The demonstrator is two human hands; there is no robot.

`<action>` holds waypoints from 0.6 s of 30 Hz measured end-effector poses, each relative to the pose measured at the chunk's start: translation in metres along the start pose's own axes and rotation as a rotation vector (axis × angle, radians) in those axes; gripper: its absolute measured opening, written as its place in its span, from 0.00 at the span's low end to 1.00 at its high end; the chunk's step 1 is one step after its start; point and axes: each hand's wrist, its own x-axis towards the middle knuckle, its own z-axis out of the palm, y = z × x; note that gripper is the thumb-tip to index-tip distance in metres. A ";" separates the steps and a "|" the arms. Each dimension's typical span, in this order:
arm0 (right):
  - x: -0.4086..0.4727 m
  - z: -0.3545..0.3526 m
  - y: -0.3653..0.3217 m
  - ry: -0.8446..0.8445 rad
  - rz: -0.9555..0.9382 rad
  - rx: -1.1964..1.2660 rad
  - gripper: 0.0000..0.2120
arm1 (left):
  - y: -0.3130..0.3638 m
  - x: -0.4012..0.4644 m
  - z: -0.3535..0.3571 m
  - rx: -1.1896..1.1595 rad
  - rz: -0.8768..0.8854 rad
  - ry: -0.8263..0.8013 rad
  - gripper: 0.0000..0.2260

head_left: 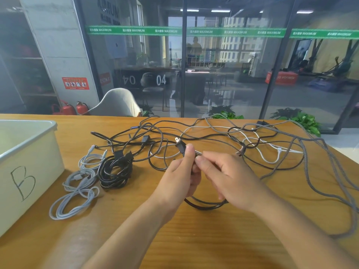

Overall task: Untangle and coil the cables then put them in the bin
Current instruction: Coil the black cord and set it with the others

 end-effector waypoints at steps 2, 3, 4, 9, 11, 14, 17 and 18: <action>-0.001 0.002 -0.001 0.081 -0.126 -0.249 0.19 | 0.001 0.000 0.001 -0.017 0.017 0.038 0.24; -0.002 0.004 -0.001 0.100 -0.174 -0.343 0.17 | 0.002 0.000 0.001 -0.039 0.025 0.060 0.24; -0.002 0.006 -0.003 0.100 -0.204 -0.394 0.15 | 0.002 0.001 0.000 -0.066 0.032 0.080 0.25; -0.004 0.014 0.001 -0.018 -0.194 -0.181 0.15 | 0.005 0.005 -0.008 -0.097 0.015 0.169 0.18; -0.006 0.015 0.001 -0.129 -0.126 -0.007 0.16 | 0.006 0.005 -0.011 -0.119 0.012 0.186 0.17; -0.007 0.020 0.000 -0.285 -0.021 0.211 0.16 | 0.009 0.005 -0.014 -0.219 0.025 0.191 0.18; -0.003 0.022 0.003 -0.423 0.051 0.351 0.19 | 0.011 0.006 -0.017 -0.374 0.018 0.177 0.18; -0.002 0.022 0.006 -0.467 0.074 0.381 0.21 | 0.012 0.006 -0.017 -0.417 0.021 0.160 0.17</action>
